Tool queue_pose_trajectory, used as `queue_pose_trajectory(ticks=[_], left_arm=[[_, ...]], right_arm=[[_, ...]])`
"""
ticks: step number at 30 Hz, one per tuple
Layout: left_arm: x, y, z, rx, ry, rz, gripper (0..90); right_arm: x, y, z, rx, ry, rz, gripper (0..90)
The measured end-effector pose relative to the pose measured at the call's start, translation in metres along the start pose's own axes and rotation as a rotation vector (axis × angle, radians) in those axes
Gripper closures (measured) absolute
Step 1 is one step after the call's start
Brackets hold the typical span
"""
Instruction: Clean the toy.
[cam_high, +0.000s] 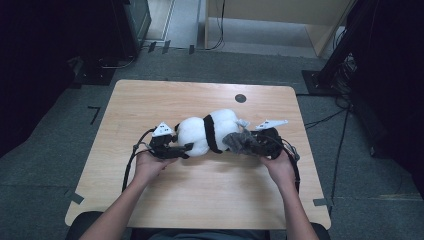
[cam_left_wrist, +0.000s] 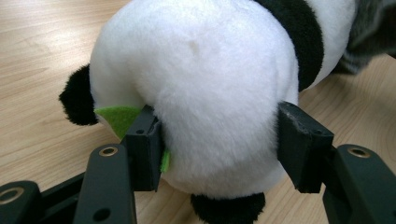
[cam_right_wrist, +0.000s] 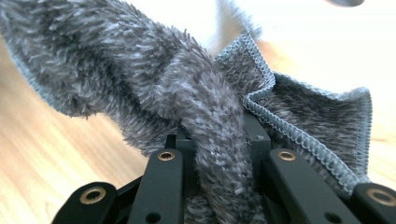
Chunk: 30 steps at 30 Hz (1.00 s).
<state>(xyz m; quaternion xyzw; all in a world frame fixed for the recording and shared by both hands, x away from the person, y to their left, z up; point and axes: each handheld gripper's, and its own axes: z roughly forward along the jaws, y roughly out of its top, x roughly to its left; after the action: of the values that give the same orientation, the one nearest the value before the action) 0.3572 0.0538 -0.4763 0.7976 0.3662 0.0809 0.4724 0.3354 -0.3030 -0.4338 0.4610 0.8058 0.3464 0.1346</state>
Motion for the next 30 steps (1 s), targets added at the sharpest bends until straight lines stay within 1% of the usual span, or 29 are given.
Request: queue_pose_trajectory(ticks=[1, 4, 8, 10, 11, 14, 16, 17, 18, 20, 22, 24, 26, 28, 30], left_arm=[[0.0, 0.0, 0.0, 0.0, 0.002, 0.002, 40.3], [-0.001, 0.0, 0.0, 0.0, 0.004, 0.007, 40.2], [-0.001, -0.001, 0.0, 0.002, 0.009, 0.011, 39.9], [-0.002, -0.001, -0.001, 0.003, 0.01, 0.011, 39.8], [-0.003, -0.001, -0.001, 0.002, 0.011, 0.014, 39.7], [-0.004, -0.003, -0.002, 0.003, 0.015, 0.018, 39.4], [-0.005, -0.003, -0.002, 0.001, 0.017, 0.019, 38.9], [-0.005, -0.003, -0.002, 0.0, 0.015, 0.017, 38.2], [-0.004, -0.003, -0.002, -0.001, 0.013, 0.015, 37.1], [-0.003, -0.003, -0.001, -0.006, 0.003, 0.011, 34.4], [0.0, -0.003, -0.001, -0.004, -0.005, 0.004, 30.9], [0.003, -0.001, -0.001, -0.003, -0.015, -0.001, 27.1], [0.005, 0.0, -0.001, -0.001, -0.023, -0.003, 24.1], [0.007, 0.002, -0.002, 0.008, -0.033, -0.003, 23.1], [0.009, 0.005, -0.004, 0.016, -0.035, 0.006, 22.6]], right_arm=[[-0.003, 0.001, -0.003, -0.018, -0.01, 0.008, 75.6], [-0.007, 0.003, -0.008, -0.044, -0.028, 0.032, 75.6], [-0.01, 0.01, -0.019, -0.101, -0.054, 0.045, 75.6], [-0.01, 0.016, -0.025, -0.13, -0.06, 0.042, 75.6], [-0.009, 0.02, -0.029, -0.154, -0.07, 0.037, 75.6], [-0.003, 0.03, -0.033, -0.181, -0.056, 0.025, 75.6], [0.004, 0.035, -0.027, -0.173, -0.033, 0.006, 75.6], [0.008, 0.037, -0.022, -0.162, -0.023, -0.009, 75.6], [0.013, 0.038, -0.013, -0.139, -0.016, -0.029, 75.5], [0.017, 0.039, -0.002, -0.115, -0.012, -0.045, 75.5], [0.019, 0.039, 0.007, -0.099, -0.019, -0.054, 75.5], [0.018, 0.039, 0.01, -0.105, -0.024, -0.06, 75.5], [0.017, 0.039, 0.01, -0.106, -0.017, -0.053, 75.5], [0.015, 0.038, 0.01, -0.106, -0.015, -0.047, 75.5], [0.014, 0.038, 0.011, -0.11, -0.014, -0.048, 75.5]])
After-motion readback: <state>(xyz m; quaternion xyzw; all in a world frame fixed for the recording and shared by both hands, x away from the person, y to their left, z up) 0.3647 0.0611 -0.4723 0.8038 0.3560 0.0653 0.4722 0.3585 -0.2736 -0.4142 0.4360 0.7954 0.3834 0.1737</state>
